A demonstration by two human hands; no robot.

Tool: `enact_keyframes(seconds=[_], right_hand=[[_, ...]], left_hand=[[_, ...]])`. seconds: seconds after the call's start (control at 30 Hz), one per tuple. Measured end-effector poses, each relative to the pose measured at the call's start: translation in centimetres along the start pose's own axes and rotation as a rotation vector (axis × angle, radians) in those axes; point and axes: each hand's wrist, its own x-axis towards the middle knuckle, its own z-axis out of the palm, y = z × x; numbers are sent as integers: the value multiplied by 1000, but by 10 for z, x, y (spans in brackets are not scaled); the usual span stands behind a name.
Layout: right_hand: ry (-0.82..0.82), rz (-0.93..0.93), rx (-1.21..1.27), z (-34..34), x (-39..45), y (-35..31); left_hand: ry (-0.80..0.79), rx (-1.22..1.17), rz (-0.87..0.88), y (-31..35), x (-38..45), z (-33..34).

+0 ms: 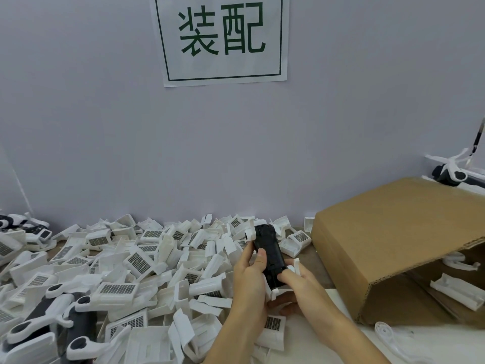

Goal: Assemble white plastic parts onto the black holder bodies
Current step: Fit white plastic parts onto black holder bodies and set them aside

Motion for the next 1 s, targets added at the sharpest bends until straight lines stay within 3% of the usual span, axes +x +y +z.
enact_keyframes(seconds=[1.0], right_hand=[[45, 61, -45, -1, -3, -10]], left_hand=[[-31, 28, 12, 1, -2, 0]])
